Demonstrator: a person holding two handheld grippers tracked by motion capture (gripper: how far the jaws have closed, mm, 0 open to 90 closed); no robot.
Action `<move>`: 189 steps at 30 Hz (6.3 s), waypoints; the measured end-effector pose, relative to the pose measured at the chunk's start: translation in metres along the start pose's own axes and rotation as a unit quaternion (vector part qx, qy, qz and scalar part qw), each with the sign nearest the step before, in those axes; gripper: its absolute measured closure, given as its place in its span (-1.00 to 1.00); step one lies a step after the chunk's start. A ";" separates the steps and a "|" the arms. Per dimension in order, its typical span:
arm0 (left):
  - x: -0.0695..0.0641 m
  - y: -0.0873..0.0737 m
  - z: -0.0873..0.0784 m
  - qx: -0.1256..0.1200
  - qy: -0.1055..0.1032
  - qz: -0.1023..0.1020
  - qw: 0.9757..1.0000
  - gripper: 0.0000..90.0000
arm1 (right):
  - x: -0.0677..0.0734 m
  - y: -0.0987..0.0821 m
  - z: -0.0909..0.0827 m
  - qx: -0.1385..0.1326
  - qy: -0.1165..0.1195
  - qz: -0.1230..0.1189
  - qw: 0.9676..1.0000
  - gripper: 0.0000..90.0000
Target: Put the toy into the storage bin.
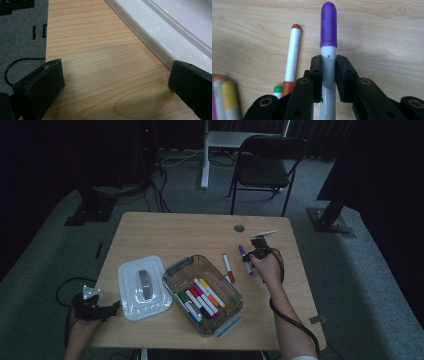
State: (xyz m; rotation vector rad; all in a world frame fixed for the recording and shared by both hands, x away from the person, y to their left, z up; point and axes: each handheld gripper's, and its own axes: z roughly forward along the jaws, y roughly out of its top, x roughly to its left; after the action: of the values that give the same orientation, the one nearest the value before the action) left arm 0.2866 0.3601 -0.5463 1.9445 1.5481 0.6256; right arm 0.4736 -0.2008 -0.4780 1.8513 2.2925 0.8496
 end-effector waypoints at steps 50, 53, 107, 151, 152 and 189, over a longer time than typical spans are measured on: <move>0.000 0.000 0.000 -0.001 0.000 0.000 1.000 -0.99 | 0.132 -0.038 -0.091 -0.036 0.156 -0.130 0.978 0.70; 0.000 0.000 0.000 -0.001 0.000 0.000 1.000 -0.98 | 0.143 -0.043 -0.088 -0.031 0.165 -0.141 0.976 0.70; 0.000 0.000 0.000 0.000 0.000 0.001 1.000 -0.99 | 0.213 -0.074 -0.009 0.141 0.160 -0.239 0.947 0.49; 0.000 0.000 0.000 0.000 0.000 0.000 1.000 -0.99 | 0.050 -0.013 0.037 0.038 0.013 -0.128 0.991 0.33; 0.000 0.000 0.000 0.000 0.000 0.000 1.000 -0.99 | 0.050 -0.013 0.040 0.040 0.007 -0.127 0.991 0.36; 0.000 0.000 0.000 0.000 0.000 0.000 1.000 -0.99 | 0.043 -0.017 -0.039 0.003 0.024 -0.056 0.998 0.70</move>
State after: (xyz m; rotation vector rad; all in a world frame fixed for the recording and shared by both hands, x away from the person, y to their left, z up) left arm 0.2867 0.3602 -0.5463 1.9439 1.5478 0.6252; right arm 0.4318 -0.1782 -0.4408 1.7037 2.4041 0.8794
